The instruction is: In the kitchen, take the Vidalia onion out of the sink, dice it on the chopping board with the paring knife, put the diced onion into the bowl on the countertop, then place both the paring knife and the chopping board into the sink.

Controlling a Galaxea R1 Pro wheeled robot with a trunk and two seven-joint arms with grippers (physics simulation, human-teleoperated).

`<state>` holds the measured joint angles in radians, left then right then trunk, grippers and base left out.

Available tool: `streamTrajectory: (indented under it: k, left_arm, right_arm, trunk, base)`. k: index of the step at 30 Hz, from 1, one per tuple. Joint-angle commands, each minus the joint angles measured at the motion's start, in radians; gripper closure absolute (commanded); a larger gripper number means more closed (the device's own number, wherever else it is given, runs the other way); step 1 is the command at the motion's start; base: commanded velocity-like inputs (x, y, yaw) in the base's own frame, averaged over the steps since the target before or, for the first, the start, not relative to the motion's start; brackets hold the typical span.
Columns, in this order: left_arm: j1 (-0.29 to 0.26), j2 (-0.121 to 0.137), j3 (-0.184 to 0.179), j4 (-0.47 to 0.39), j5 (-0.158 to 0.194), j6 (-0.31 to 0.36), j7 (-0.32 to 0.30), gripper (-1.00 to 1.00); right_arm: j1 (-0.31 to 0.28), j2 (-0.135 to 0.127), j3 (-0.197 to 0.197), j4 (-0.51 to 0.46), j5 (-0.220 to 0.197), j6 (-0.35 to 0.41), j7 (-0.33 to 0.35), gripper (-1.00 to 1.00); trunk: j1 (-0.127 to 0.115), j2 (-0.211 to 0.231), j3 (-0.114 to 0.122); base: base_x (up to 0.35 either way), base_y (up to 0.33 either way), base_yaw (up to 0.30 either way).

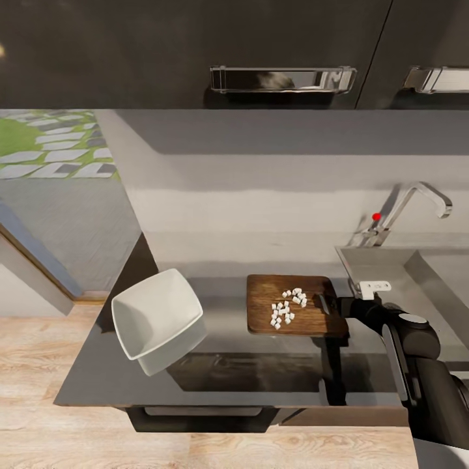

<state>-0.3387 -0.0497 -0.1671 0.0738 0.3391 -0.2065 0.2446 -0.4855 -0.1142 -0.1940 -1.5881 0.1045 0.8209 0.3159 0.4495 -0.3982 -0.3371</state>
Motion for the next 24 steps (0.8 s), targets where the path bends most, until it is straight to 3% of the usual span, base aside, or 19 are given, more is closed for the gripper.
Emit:
streamTrajectory:
  k: [1, 24]
  left_arm:
    - [-0.002, 0.0, -0.008, 0.004, 0.008, -0.007, 0.001, -1.0]
    - [-0.002, 0.001, -0.008, 0.004, 0.008, -0.007, 0.001, -1.0]
  right_arm:
    - [-0.001, 0.0, -0.001, -0.001, 0.011, 0.004, 0.009, -1.0]
    - [-0.001, -0.001, -0.001, -0.001, 0.014, 0.004, 0.009, -1.0]
  trunk:
    - [0.001, -0.002, -0.002]
    - [0.001, -0.002, -0.003]
  base:
    - [0.0, 0.0, 0.0]
    - [0.0, 0.0, 0.0]
